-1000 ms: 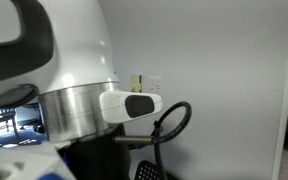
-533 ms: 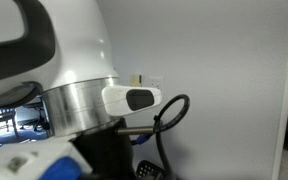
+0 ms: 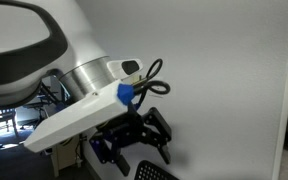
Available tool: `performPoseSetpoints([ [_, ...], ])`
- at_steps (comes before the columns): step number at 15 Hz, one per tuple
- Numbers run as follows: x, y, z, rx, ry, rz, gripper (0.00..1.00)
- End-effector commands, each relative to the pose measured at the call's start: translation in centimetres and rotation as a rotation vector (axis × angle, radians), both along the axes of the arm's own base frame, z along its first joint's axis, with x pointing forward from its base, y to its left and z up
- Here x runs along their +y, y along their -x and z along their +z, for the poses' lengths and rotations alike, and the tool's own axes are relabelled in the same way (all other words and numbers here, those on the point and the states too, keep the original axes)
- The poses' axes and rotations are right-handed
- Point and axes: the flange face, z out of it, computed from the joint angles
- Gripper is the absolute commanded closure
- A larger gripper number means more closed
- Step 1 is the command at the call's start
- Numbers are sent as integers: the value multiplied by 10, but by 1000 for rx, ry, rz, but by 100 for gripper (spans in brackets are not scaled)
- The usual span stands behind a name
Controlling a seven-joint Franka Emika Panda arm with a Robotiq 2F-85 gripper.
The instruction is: Turn the right light switch off
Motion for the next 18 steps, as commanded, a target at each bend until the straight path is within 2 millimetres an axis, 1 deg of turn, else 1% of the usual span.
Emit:
performPoseSetpoints([
  [1,23,-14,3,-44,59,184,0],
  [2,29,-16,5,-70,60,237,0],
  [3,24,-10,9,-49,44,149,0],
  [5,32,-13,11,-66,54,200,0],
  [7,33,-13,12,-67,58,209,0],
  [8,31,-12,7,-62,54,213,0],
  [10,36,-22,10,-74,52,249,0],
  [11,43,-27,13,-85,52,284,0],
  [12,56,-35,21,-93,55,337,0],
  [14,90,-46,44,-101,84,460,0],
  [16,130,-58,69,-116,103,576,0],
  [18,165,-72,89,-138,119,694,0],
])
